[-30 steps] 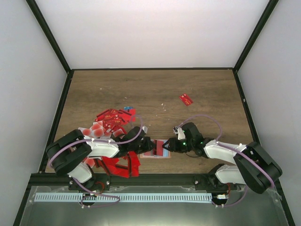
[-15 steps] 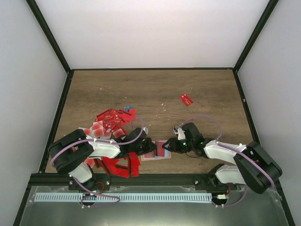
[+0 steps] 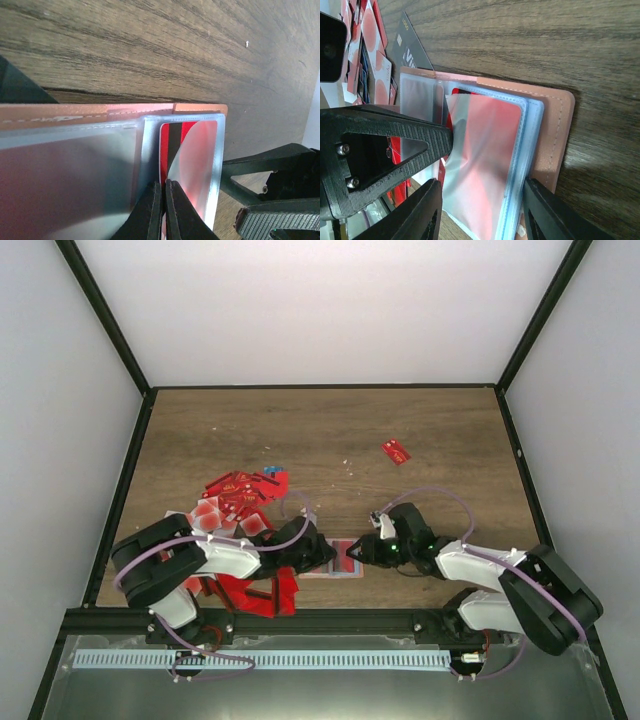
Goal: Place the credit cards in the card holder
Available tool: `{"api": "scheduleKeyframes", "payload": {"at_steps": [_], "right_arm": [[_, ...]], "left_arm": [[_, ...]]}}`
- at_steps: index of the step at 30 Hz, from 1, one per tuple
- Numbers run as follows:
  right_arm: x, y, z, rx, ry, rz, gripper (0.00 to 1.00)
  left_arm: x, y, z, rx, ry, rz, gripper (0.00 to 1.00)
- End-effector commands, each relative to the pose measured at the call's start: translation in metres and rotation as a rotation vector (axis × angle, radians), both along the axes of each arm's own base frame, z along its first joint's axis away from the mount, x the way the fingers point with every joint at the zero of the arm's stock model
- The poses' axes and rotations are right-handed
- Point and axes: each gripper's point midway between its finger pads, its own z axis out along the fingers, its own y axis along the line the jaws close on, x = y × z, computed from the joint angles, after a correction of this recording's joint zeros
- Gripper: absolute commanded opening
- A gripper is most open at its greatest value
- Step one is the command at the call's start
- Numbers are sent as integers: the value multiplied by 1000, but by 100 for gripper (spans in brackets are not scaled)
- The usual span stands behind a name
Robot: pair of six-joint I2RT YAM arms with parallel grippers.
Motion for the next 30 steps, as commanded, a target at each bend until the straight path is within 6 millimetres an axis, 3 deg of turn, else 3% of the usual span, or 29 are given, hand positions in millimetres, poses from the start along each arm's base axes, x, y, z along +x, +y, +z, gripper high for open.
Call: {"api": "scheduleKeyframes", "payload": {"at_steps": [1, 9, 14, 24, 30], "right_arm": [[-5, 1, 0, 23, 23, 6, 46], [-5, -1, 1, 14, 17, 5, 46], [-3, -2, 1, 5, 9, 1, 46], [7, -3, 11, -33, -39, -5, 46], [14, -2, 29, -40, -106, 10, 47]], "left_arm": [[-6, 6, -21, 72, 48, 45, 4], [-8, 12, -19, 110, 34, 75, 5], [-8, 14, -11, 134, 10, 73, 22], [-9, 23, 7, 165, -27, 73, 45], [-3, 32, 26, 215, -100, 66, 51]]}}
